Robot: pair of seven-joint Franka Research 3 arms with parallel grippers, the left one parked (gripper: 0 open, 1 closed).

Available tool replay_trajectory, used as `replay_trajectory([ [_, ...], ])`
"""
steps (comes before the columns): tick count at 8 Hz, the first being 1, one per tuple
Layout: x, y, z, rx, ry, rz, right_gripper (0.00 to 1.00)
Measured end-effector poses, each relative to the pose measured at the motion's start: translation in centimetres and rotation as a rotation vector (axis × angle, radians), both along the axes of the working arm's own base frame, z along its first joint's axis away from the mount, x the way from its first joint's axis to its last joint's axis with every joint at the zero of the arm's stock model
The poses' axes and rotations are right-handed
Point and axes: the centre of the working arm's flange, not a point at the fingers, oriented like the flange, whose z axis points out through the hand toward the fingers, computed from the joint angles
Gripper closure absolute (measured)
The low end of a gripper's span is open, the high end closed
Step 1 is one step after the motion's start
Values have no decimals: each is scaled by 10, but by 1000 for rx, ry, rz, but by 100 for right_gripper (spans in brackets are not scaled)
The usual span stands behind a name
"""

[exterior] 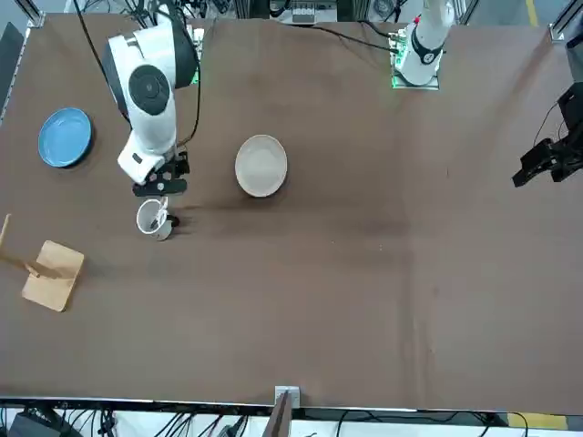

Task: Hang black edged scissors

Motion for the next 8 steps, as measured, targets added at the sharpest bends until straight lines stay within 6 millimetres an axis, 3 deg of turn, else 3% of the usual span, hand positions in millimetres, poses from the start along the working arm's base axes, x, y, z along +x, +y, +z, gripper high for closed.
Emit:
replay_trajectory([
  [5, -5, 6, -62, -114, 4, 31, 2],
  [8, 2, 4, -96, -182, -31, 33, 10],
])
